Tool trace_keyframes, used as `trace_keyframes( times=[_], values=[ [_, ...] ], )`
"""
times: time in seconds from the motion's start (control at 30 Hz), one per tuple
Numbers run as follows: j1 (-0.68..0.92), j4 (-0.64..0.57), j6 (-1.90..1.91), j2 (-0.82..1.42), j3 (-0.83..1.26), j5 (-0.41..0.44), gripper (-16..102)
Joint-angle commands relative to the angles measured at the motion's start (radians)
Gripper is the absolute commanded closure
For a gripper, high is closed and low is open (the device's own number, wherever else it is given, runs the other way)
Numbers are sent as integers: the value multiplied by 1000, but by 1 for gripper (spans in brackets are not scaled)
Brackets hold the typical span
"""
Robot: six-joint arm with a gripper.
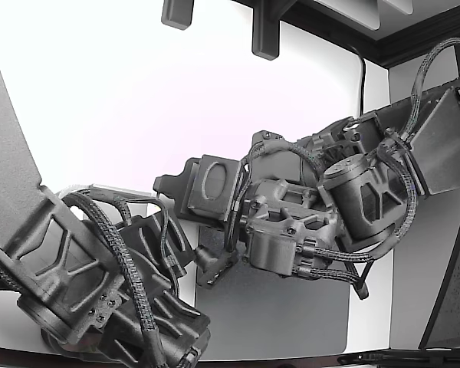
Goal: Peel off protective film from adhesive tape.
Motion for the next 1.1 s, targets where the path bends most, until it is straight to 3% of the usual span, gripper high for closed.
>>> trace_keyframes(
  times=[0.0,1.07],
  values=[
    [-5,-8,5,14,-34,3,97],
    [-5,5,-5,15,-29,15,97]
  ],
)
